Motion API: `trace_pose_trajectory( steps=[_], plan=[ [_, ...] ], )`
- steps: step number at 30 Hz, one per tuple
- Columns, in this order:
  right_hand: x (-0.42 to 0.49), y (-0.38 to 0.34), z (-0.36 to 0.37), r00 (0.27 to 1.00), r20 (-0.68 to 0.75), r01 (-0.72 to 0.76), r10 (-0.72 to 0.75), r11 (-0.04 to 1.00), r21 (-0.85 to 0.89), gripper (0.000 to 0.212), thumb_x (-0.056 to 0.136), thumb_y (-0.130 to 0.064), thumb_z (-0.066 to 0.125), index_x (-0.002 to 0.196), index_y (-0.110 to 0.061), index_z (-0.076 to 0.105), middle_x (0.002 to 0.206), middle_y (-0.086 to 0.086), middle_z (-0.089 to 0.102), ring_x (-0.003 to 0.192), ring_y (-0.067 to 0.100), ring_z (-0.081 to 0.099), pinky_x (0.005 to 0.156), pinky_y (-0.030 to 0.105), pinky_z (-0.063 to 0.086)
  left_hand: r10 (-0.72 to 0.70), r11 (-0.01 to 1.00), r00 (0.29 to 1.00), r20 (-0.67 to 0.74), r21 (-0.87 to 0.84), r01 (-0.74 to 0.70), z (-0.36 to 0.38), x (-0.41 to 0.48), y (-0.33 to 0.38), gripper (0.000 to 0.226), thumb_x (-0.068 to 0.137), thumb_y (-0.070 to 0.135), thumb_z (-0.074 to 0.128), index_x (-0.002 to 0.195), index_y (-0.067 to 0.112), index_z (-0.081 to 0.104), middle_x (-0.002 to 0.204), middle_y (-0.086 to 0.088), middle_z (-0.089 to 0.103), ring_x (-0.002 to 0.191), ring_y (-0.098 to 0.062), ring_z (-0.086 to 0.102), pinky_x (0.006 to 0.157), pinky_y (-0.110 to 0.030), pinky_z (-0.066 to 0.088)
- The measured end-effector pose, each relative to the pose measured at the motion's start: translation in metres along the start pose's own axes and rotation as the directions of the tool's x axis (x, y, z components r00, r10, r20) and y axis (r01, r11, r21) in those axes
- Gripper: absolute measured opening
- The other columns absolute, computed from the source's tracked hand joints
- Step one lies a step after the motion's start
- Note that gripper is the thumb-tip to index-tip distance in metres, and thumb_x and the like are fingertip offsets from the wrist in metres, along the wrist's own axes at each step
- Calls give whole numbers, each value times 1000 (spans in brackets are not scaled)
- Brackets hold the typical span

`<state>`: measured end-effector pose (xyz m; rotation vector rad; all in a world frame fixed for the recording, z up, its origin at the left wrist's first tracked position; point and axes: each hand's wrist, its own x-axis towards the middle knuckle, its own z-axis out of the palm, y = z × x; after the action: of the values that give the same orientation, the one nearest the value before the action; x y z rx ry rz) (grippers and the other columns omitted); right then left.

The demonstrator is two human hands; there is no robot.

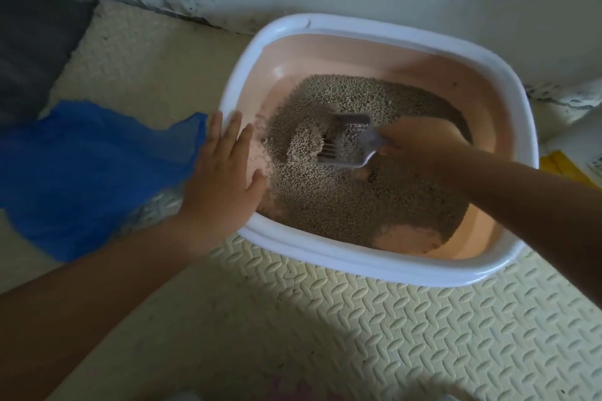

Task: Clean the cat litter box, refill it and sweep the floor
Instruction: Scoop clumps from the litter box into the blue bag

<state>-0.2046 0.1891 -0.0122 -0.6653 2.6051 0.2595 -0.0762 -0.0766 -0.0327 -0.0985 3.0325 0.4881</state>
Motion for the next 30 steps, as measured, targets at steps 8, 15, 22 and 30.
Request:
trace_pose_trajectory(
  steps=[8, 15, 22, 30],
  plan=[
    [4, 20, -11, 986, -152, 58, -65, 997, -52, 18, 97, -35, 43, 101, -27, 59, 86, -3, 52, 79, 20, 56, 59, 27, 41, 14, 998, 1000, -22, -59, -15, -2, -2, -7, 70, 86, 35, 37, 149, 8, 23, 160, -1, 4, 146, -17, -9, 119, -38, 5],
    [21, -1, -14, 962, -270, 24, -34, 999, -40, 19, 95, -23, 51, 113, -20, 55, 89, 3, 52, 77, 28, 58, 58, 32, 48, 0, 1000, 1000, 6, -22, 0, -9, 0, -29, 81, 84, 43, 40, 151, 9, 10, 160, -3, -3, 146, -17, -3, 117, -38, 10],
    [40, -6, -8, 934, -355, 31, -34, 999, -15, 17, 94, -18, 52, 111, -20, 56, 81, 0, 46, 67, 24, 49, 57, 31, 46, 13, 987, 997, 76, 157, -25, -8, 4, -27, 76, 93, 42, 38, 150, 3, 5, 158, -15, -6, 146, -29, -1, 117, -43, 13],
    [32, -16, 19, 932, -305, 237, -196, 966, 105, 13, 93, -34, 49, 97, -28, 59, 80, -5, 52, 70, 15, 50, 54, 22, 30, -17, 983, 991, 133, 182, -8, -10, 5, -23, 78, 96, 42, 35, 149, 5, -8, 157, -11, -19, 146, -24, -10, 119, -38, 7]
  ],
)
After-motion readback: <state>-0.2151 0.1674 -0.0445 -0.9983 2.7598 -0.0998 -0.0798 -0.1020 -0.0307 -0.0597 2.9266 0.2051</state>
